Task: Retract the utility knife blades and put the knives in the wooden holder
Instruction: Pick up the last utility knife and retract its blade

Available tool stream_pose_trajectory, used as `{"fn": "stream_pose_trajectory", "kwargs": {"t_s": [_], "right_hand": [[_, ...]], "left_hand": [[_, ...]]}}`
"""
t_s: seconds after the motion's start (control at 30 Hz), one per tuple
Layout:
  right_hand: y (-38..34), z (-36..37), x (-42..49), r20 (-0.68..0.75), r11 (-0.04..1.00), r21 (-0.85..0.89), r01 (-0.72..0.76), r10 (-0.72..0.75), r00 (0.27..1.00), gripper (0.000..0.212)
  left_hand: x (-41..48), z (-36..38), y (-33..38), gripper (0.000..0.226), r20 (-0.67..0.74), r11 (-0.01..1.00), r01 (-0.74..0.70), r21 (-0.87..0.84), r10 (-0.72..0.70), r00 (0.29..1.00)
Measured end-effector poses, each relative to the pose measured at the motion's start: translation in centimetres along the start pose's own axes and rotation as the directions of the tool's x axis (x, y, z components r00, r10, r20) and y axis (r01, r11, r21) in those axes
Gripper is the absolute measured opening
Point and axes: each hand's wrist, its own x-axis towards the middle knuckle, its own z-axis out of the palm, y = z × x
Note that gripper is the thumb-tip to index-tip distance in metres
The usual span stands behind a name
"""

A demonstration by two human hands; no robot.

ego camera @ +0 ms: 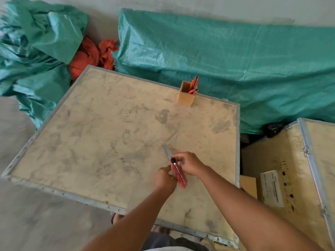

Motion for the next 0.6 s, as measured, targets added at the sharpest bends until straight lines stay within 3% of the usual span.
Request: {"fn": "stream_pose_trajectory", "kwargs": {"t_s": [0.17,0.33,0.6], "right_hand": [[0.3,0.6,0.1,-0.007,0.999,-0.026,0.042,-0.042,0.999,0.043],[0.9,1.0,0.0,-0.03,0.993,0.116,-0.014,0.018,0.999,0.034],[2.3,1.0,-0.3,-0.032,0.969,0.227,-0.096,0.106,0.994,0.04]], "left_hand": [[-0.6,1.9,0.3,0.017,-0.077,0.998,-0.062,-0.019,0.061,0.995],[-0.7,2.0,0.4,0.033,-0.076,0.983,-0.055,-0.172,0.043,0.996],[-1.1,0.9,0.8,0.041,-0.005,0.983,-0.064,-0.174,0.064,0.998]]}}
